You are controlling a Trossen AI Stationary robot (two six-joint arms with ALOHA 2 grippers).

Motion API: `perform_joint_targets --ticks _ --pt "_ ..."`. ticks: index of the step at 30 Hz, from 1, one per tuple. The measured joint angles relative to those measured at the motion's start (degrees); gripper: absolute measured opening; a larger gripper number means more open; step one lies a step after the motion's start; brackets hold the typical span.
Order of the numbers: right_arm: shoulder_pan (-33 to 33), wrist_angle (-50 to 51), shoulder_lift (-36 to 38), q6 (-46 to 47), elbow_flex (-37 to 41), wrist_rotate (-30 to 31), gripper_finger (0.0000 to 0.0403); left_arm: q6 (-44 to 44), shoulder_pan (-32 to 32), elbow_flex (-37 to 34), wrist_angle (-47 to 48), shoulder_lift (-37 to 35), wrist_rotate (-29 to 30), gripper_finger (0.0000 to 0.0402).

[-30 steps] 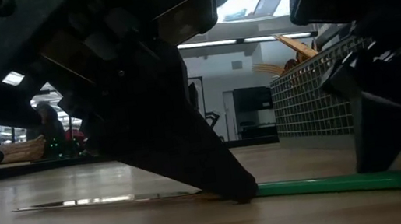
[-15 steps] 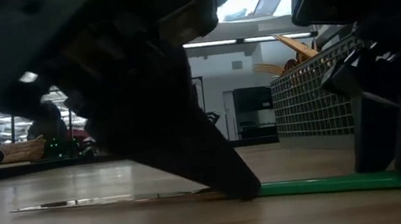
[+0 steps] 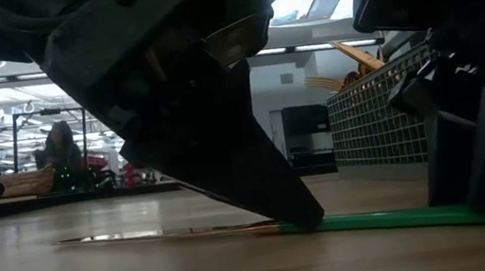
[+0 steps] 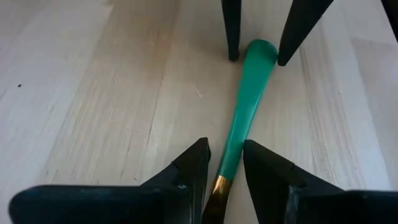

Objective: Sort silverware
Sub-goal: Put the knife into the bottom section of the basket

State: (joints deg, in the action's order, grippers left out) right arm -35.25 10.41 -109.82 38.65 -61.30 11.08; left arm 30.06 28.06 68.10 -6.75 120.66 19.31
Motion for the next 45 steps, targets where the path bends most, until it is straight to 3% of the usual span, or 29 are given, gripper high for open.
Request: perform_joint_targets --ticks 10,17,22,32,45 --pt "0.13 1.54 1.12 0.03 -0.04 -1.54 0.015 -1.49 0.02 0.0 -0.16 -0.17 0.15 0.0098" --pt "0.11 16.5 1.68 0.06 -2.97 -1.0 0.015 -1.36 0.04 0.0 -0.14 -0.24 0.13 0.0098" --pt "0.04 20.36 1.72 0.47 -3.09 0.12 0.015 -1.38 0.06 0.0 -0.1 -0.24 0.13 0.0098" --pt "0.39 18.49 1.75 -1.06 -2.86 -0.06 0.015 -1.33 0.02 0.0 -0.1 -0.26 0.04 0.0098" --pt "0.46 15.16 1.55 -4.73 -2.82 4.21 0.015 -2.43 0.04 0.07 0.12 -0.28 -0.02 0.0098"
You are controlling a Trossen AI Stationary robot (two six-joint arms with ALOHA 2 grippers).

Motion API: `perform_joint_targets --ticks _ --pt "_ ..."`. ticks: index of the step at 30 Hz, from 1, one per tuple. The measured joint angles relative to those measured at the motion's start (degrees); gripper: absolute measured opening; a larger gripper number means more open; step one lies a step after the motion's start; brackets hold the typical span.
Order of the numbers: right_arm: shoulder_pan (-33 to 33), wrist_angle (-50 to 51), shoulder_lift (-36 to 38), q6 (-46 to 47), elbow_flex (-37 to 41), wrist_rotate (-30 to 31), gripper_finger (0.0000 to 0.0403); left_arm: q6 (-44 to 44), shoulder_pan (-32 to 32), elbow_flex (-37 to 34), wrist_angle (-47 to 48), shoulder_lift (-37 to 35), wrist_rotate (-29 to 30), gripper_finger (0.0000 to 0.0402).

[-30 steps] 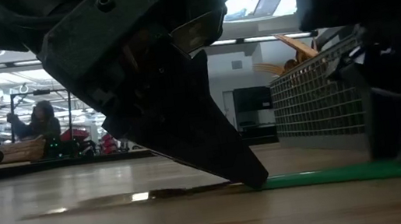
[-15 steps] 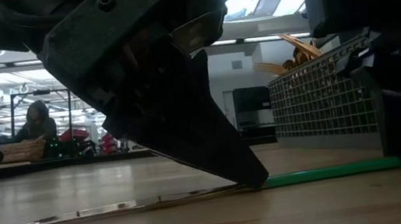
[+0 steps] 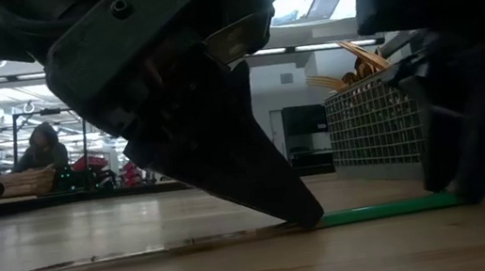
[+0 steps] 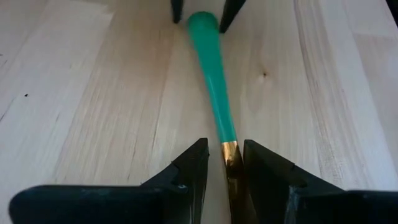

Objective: Sort silverware
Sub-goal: Put the knife into the bottom section of the basket

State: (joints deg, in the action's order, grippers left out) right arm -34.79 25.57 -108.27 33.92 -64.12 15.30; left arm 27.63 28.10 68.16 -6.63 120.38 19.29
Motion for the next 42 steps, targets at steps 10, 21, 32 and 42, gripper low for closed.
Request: perform_joint_targets --ticks 10,21,32,42 --pt "0.0 -2.21 -1.49 -0.09 -0.19 -0.7 0.015 -0.61 0.02 0.02 0.06 0.0 0.0 0.0098" --pt "0.02 -2.76 -2.84 0.32 -0.22 -2.54 0.0139 -0.63 0.02 0.02 0.06 0.0 0.0 0.0098" --pt "-0.11 -3.54 -2.95 0.28 -0.18 -3.85 0.0069 -0.63 -0.02 0.02 0.07 0.0 0.04 0.0098" --pt "-0.07 -5.08 -2.97 0.3 -0.11 -4.75 0.0068 -3.83 0.39 0.02 0.0 0.0 0.02 0.0098"
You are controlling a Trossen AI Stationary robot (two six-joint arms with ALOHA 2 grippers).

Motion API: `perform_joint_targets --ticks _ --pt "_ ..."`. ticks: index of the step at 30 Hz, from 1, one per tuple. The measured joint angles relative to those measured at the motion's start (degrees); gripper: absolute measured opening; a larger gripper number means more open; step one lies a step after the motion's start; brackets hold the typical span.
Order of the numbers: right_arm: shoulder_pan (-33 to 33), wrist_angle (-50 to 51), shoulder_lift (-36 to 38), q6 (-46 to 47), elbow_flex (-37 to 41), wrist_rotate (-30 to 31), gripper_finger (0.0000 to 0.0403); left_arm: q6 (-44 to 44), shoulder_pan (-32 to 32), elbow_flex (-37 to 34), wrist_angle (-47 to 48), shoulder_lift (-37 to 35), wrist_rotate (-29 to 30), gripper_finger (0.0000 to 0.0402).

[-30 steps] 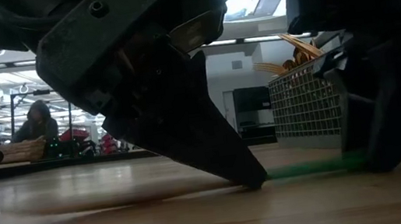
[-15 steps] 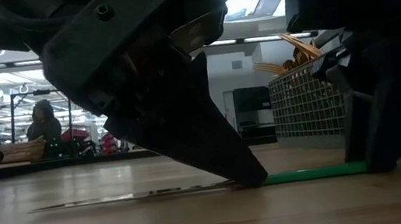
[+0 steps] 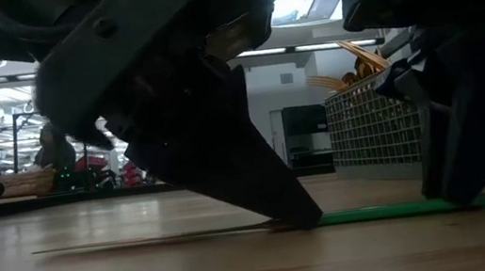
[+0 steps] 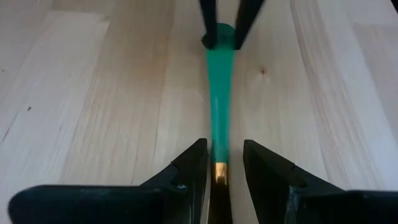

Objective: Sort silverware
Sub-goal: Put the knife into the bottom section of the basket

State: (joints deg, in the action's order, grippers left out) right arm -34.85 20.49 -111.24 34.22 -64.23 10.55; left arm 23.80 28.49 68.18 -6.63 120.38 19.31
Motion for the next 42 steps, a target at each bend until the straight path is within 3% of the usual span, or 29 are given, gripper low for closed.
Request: perform_joint_targets --ticks 6,14,27,42 --pt "0.07 -1.63 0.24 0.02 -0.02 -1.49 0.0068 -6.31 0.92 0.1 2.07 -0.07 -0.31 0.0098" --pt "0.02 -6.68 0.18 0.06 0.0 -6.1 0.0069 -4.35 0.65 0.13 2.62 0.54 -0.49 0.0096" --pt "0.0 -7.54 0.14 0.02 0.04 -5.96 0.0069 -3.45 1.22 0.22 2.44 1.22 -2.53 0.001" --pt "0.0 -7.63 0.13 0.0 0.02 -5.68 0.007 -0.9 1.18 0.11 2.39 1.27 -4.5 0.0001"
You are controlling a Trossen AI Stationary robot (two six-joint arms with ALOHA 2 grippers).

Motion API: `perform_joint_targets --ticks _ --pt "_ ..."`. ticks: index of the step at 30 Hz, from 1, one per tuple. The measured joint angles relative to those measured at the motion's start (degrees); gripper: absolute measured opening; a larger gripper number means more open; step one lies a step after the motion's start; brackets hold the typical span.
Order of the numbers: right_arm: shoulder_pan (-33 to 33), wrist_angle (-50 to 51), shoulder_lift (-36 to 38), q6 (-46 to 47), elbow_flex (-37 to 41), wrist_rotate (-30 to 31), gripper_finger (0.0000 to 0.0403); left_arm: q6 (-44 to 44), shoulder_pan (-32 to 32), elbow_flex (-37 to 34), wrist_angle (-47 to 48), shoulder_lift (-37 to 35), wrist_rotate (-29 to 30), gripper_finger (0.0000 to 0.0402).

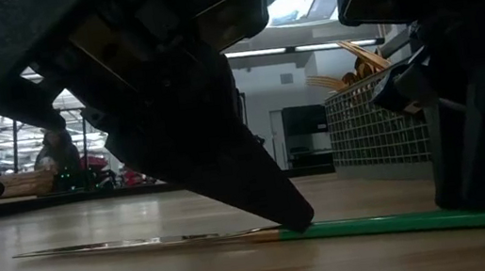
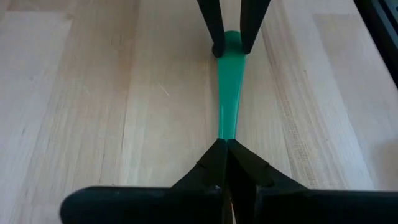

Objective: Sort silverware
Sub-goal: Put the knife into the bottom section of the basket

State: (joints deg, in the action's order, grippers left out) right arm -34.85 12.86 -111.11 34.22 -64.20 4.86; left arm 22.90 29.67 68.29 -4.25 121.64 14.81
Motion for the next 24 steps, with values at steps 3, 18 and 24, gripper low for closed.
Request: perform_joint_targets --ticks 3,18,24 --pt "0.0 0.0 0.0 -0.02 0.0 0.0 0.007 -0.01 0.01 -0.04 -0.03 0.0 -0.02 0.0002" --pt "-0.02 16.02 -0.26 -0.24 -8.98 -2.84 0.0069 -0.18 0.01 -0.08 -0.47 0.02 -0.33 0.0003" --pt "-0.04 27.39 -0.26 -0.09 -14.67 -2.42 0.0069 -0.17 -0.04 -0.09 -0.56 0.02 -0.31 0.0003"
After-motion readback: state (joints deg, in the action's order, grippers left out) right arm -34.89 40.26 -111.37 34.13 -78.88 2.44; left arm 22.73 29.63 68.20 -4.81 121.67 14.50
